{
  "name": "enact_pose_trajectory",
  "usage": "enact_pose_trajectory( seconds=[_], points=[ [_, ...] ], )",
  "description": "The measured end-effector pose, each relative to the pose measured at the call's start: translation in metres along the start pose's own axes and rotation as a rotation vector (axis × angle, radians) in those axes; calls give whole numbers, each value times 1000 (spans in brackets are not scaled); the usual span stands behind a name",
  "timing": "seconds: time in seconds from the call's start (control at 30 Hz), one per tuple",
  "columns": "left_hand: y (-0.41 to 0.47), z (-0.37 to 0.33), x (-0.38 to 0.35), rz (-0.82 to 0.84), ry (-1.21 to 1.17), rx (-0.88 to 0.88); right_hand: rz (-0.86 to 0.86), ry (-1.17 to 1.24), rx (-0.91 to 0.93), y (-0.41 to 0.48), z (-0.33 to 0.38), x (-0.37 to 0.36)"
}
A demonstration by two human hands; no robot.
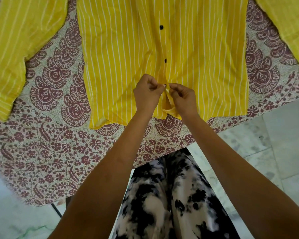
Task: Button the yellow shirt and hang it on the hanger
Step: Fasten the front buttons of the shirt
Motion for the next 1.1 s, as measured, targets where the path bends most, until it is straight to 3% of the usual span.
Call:
enact_pose_trajectory(
  seconds=[0.23, 0.6, 0.7, 0.87, 1.1],
  points=[
    [6, 0, 2, 33, 118, -74, -18, 142, -82, 5, 7, 2],
    [11, 7, -1, -34, 87, -60, 65, 32, -16, 12, 9, 2],
    [8, 5, -3, -24, 22, 20, 26, -98, 95, 10, 12, -1],
    [3, -5, -8, 142, -339, 330, -56, -249, 246, 1, 10, -7],
    [4, -4, -7, 214, -325, 332, -112, -282, 283, -4, 8, -16]
  ],
)
Point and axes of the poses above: each hand's wrist, its own y-axis towards the middle knuckle, its own x-axis out of the back of the hand, z = x × y, the point moved 1 cm from there along y, towards the middle knuckle, and after that the axes turned 14 degrees about x, right-handed, at the moved point
